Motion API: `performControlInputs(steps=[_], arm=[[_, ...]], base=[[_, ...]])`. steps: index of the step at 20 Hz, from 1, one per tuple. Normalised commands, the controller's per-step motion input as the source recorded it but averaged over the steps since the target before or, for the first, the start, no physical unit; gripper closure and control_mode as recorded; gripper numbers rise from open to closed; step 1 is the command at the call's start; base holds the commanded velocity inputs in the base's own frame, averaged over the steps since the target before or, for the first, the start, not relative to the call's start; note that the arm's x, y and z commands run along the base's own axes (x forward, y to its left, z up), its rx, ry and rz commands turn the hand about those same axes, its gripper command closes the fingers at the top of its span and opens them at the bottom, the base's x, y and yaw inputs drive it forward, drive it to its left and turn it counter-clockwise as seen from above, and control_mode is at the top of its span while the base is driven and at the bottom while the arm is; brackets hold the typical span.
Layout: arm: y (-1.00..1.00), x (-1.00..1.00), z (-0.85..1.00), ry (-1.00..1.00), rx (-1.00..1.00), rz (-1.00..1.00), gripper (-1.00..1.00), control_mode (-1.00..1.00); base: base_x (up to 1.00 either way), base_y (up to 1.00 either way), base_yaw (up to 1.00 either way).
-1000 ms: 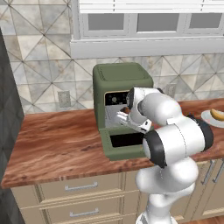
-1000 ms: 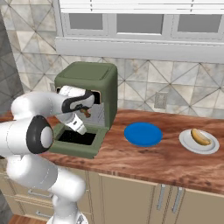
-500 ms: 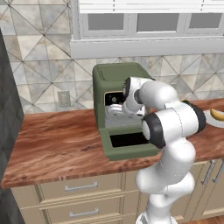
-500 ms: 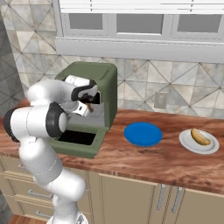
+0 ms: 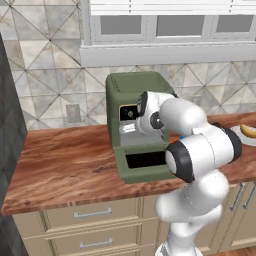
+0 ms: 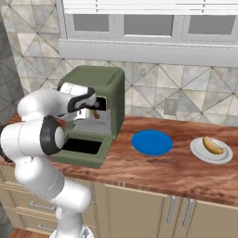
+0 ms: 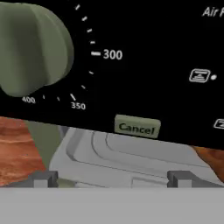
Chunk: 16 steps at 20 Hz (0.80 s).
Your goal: Open the toaster oven door. Place the hotdog bun on the bottom tray in the toaster oven and place the chicken drumstick on the top tray.
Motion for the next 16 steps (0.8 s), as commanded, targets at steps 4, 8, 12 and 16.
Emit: performControlInputs(steps=[4, 8, 12, 16], arm=[[-0.05, -0.86, 0.02, -0.01, -0.17, 0.21, -1.0, -1.0], [-0.12, -0.08, -0.13, 0.05, -0.15, 0.01, -1.0, -1.0], [-0.09, 0.14, -0.16, 0.0, -0.11, -0.02, -1.0, -1.0], [-0.05, 0.22, -0.21, 0.0, -0.01, -0.07, -1.0, -1.0]], base=[[0.0, 0.0, 0.0], [0.0, 0.0, 0.0], [0.0, 0.0, 0.0], [0.0, 0.0, 0.0]])
